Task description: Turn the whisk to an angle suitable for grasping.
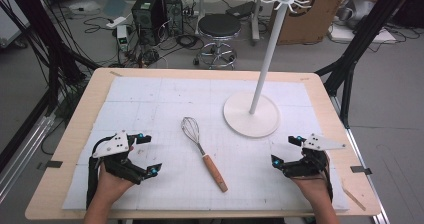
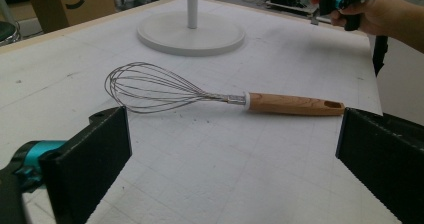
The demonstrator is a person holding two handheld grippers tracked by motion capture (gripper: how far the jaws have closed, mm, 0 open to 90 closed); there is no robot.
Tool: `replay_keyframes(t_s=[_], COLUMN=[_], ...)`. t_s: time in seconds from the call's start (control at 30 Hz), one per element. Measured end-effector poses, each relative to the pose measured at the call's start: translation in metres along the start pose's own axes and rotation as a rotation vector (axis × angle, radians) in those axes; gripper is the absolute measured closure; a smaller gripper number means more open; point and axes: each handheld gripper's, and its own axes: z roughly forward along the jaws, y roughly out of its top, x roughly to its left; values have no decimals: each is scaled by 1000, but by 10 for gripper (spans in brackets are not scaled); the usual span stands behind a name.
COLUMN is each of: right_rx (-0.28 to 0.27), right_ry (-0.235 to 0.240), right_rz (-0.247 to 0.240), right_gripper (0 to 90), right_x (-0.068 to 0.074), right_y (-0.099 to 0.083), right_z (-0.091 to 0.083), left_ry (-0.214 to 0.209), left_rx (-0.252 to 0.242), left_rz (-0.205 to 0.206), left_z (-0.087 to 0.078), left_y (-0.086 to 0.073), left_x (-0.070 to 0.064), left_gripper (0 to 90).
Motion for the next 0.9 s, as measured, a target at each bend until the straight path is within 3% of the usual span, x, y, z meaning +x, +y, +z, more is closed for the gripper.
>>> replay_keyframes(t_s=[0.57,0.9], right_rx=[21,12], right_ry=[8,4], right_rz=[-21,-8], right_gripper=[3,3], right_x=[7,3], right_y=[4,4], right_z=[8,6], left_ry=[-1,-32], left_rx=[-1,70], left_rz=[10,69], left_z=[-1,17], left_y=[1,12], left_x=[0,-7], left_gripper=[19,19])
